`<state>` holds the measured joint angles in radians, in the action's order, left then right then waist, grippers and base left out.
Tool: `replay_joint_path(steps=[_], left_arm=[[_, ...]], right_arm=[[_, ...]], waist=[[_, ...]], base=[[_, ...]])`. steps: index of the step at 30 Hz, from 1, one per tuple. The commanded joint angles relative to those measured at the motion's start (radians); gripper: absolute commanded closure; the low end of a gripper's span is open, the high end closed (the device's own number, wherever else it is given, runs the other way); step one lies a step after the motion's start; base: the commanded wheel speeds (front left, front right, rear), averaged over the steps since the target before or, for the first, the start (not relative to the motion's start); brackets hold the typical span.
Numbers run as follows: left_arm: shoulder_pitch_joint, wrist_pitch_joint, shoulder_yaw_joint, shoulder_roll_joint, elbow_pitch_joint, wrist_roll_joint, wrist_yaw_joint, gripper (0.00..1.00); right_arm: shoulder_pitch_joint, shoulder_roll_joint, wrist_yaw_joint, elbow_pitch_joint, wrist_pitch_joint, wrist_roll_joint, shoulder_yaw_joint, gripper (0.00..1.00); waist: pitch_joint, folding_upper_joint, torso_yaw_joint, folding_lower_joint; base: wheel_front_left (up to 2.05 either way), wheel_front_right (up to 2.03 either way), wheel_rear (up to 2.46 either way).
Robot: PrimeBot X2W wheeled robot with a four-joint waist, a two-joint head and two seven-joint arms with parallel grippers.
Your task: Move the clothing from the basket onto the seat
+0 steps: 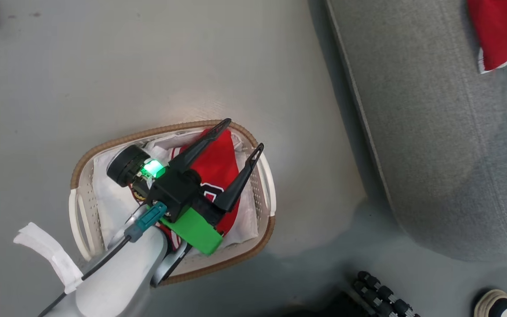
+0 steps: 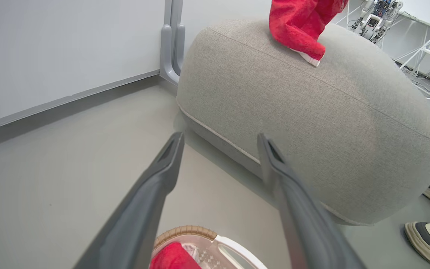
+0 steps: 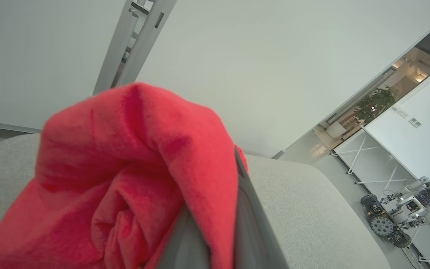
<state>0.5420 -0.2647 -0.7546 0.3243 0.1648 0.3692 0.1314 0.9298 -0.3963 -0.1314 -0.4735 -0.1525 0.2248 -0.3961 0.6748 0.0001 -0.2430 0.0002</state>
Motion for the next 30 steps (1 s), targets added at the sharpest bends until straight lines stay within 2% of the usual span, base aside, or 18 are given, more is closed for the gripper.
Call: replay_joint_path(steps=[1, 4, 9, 10, 11, 19, 26, 30], left_arm=[[0.022, 0.001, 0.003, 0.008, -0.006, 0.005, -0.001, 0.00], [0.033, 0.001, 0.024, 0.007, -0.007, 0.012, -0.001, 0.00], [0.034, 0.001, 0.064, 0.011, -0.004, 0.009, -0.001, 0.00], [0.032, 0.001, 0.067, 0.013, -0.001, 0.010, -0.001, 0.00], [0.027, 0.001, 0.071, 0.013, 0.001, 0.010, -0.001, 0.00], [-0.023, 0.001, 0.108, -0.009, 0.030, 0.014, -0.001, 0.00], [-0.079, 0.001, 0.159, -0.029, 0.061, 0.009, -0.001, 0.00], [-0.117, 0.001, 0.205, -0.048, 0.081, 0.006, -0.001, 0.00]], right_arm=[[0.016, 0.014, 0.001, 0.014, 0.013, 0.026, -0.031, 1.00], [0.013, 0.017, 0.002, 0.026, 0.029, 0.074, -0.056, 1.00], [-0.045, 0.066, 0.001, 0.047, 0.029, 0.108, -0.161, 1.00], [-0.052, 0.074, 0.001, 0.047, 0.018, 0.111, -0.180, 0.55], [-0.063, 0.082, 0.001, 0.044, 0.008, 0.109, -0.196, 0.00], [-0.144, 0.098, 0.001, 0.010, -0.066, 0.099, -0.241, 0.00], [-0.207, 0.061, 0.001, 0.016, -0.095, 0.050, -0.164, 0.00], [-0.242, 0.047, 0.001, 0.039, -0.102, 0.020, -0.082, 0.00]], waist=[[0.091, -0.0001, 0.078, -0.0002], [0.110, -0.0001, 0.088, -0.0002], [0.104, -0.0001, 0.085, -0.0002], [0.097, -0.0001, 0.081, -0.0002], [0.088, -0.0001, 0.078, -0.0002], [-0.015, -0.0001, 0.047, -0.0002], [-0.142, -0.0001, 0.034, -0.0002], [-0.218, -0.0001, 0.037, -0.0002]], base=[[0.00, 0.00, 0.00], [0.00, 0.00, 0.00], [0.00, 0.00, 0.00], [0.00, 0.00, 0.00], [0.00, 0.00, 0.00], [0.00, 0.00, 0.00], [0.00, 0.00, 0.00], [0.00, 0.00, 0.00]])
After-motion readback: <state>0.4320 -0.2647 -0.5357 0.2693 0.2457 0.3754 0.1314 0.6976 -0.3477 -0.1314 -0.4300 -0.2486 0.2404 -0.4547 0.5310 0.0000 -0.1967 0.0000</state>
